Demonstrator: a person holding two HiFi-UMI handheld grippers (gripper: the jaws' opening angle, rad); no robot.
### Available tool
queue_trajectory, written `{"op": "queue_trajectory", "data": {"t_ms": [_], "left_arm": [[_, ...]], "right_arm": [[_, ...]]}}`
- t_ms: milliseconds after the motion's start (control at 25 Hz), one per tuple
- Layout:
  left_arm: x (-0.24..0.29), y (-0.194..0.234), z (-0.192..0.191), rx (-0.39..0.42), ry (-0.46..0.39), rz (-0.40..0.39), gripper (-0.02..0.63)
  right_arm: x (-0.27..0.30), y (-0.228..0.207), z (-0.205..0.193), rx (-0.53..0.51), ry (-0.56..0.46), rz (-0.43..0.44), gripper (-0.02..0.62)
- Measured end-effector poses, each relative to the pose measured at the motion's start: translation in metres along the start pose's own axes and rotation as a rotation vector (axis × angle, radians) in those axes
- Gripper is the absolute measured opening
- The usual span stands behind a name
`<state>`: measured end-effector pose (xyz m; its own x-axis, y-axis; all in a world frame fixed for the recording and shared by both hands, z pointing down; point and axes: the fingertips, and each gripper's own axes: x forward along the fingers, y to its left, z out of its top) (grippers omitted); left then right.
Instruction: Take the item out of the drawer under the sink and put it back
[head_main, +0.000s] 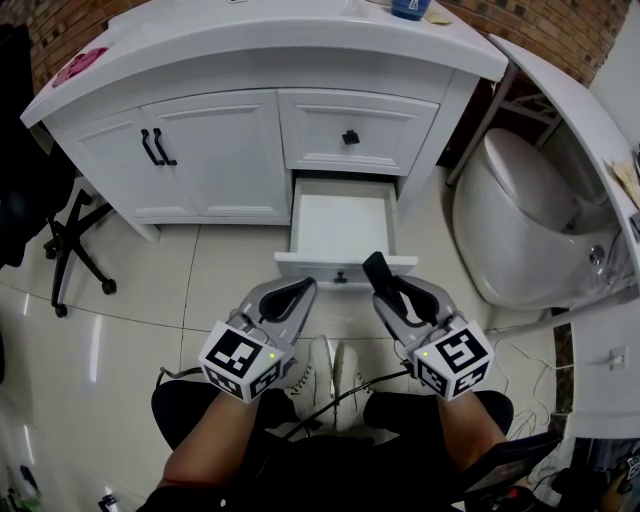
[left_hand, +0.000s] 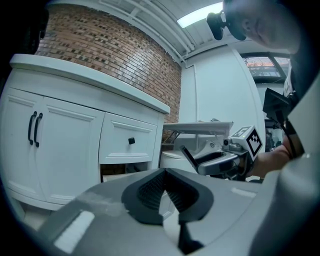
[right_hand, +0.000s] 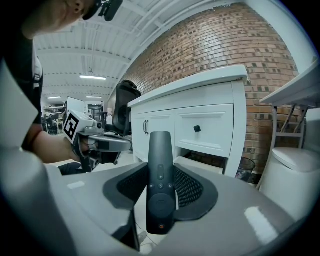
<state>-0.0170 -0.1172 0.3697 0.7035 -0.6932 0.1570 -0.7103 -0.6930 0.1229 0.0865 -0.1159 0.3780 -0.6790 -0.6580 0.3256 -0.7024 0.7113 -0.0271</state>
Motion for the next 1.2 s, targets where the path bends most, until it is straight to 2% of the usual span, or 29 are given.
{"op": "queue_trajectory", "data": {"t_ms": [640, 1200], "left_arm": [[0.000, 0.003, 0.000, 0.002, -0.001, 0.006, 0.006], [0.005, 0.004, -0.004, 0.008, 0.017, -0.014, 0.006]], "right_arm": [[0.007, -0.009, -0.006, -0.006, 0.019, -0.010, 0.167], [0.035, -0.056, 0.023, -0.185, 0.054, -0.013, 0.167]]}}
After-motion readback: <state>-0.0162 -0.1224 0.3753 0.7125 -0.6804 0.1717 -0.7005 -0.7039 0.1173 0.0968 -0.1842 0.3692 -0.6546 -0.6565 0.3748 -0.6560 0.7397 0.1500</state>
